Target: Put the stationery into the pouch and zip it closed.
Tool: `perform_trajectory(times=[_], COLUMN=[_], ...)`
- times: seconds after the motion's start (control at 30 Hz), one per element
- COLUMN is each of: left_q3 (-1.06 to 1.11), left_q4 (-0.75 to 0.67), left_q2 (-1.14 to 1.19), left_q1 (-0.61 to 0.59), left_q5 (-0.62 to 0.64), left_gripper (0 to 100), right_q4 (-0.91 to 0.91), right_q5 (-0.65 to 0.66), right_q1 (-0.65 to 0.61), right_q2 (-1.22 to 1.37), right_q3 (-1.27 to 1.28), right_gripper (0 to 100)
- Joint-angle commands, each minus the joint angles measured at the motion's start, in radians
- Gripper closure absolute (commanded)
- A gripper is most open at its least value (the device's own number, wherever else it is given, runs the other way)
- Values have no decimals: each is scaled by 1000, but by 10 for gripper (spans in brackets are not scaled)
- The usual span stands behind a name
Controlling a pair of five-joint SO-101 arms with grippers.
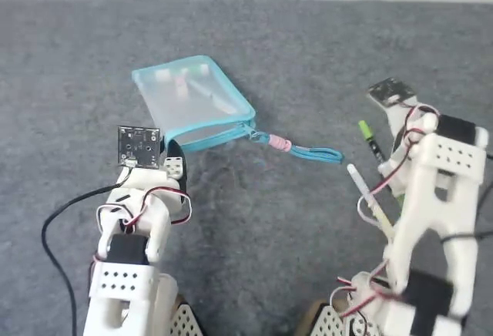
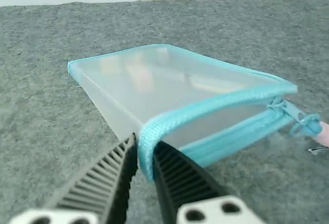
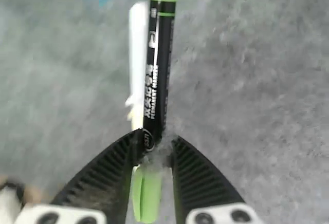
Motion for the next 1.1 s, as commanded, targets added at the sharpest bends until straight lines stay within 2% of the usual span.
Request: perform_trajectory(times=[0.0, 0.13, 0.23, 0.53, 0.77, 0.9, 1.07], left_q3=[-8, -8, -8, -8, -7, -7, 1], left_q4=[-8, -8, -9, -11, -9, -9, -11], left_q2=[-18, -18, -18, -18, -18, -18, -18], left_q1=[8, 8, 9, 9, 9, 9, 9], left_q5=[-9, -9, -9, -9, -9, -9, -9], left_gripper=[988, 988, 988, 988, 988, 988, 988], right_q4=[-131, -208, -211, -205, -257, -375, -377], right_q5=[-34, -29, 14, 58, 222, 219, 221], right_q1=[35, 94, 116, 116, 156, 185, 199], right_q2=[91, 153, 160, 170, 234, 317, 338], right_q3=[-17, -17, -17, -12, 101, 126, 118], right_gripper=[925, 760, 707, 707, 708, 766, 801])
